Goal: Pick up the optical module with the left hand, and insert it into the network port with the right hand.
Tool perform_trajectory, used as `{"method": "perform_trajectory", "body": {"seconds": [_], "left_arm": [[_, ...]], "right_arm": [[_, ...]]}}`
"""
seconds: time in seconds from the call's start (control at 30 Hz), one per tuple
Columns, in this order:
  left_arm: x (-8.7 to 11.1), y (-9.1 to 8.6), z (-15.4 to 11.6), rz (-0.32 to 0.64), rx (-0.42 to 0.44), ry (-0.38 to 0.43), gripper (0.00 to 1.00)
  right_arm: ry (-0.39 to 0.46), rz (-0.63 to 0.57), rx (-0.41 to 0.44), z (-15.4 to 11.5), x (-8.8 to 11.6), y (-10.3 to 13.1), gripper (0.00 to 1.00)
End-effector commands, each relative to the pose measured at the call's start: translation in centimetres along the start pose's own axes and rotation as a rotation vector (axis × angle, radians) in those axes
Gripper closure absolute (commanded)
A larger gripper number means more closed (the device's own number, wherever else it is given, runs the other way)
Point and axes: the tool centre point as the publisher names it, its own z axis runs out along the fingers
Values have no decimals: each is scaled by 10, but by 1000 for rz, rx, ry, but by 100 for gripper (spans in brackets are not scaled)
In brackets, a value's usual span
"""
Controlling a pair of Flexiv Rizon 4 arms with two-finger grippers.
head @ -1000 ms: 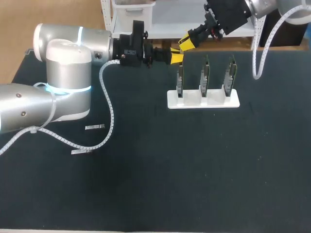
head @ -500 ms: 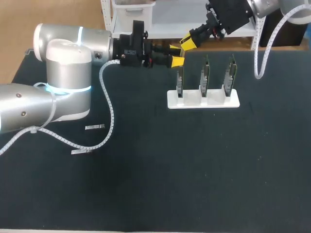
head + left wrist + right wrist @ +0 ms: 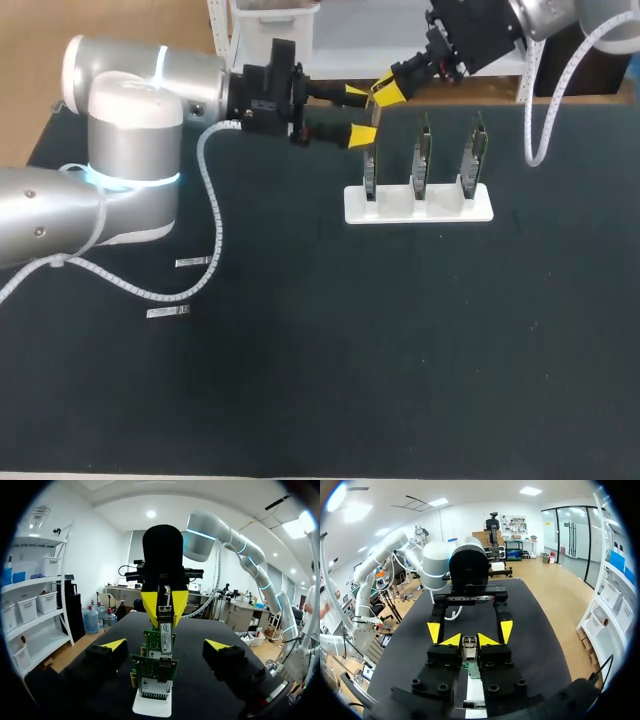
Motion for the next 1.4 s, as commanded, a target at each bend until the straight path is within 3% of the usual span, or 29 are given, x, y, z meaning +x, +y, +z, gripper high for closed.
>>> {"method": "perform_trajectory", "body": {"seconds": [0.03,0.47,0.77,1.4], "left_arm": [[-6,2,-7,7,1,37,0],[1,10,-15,39,13,181,0],[18,16,-18,21,11,289,0],[38,6,-14,30,32,379,0]], "right_arm": [[-7,-2,9,1,2,4,100],[-46,-7,38,-6,5,4,100],[-66,-17,45,-9,8,5,100],[-54,-34,50,-10,7,7,100]]}}
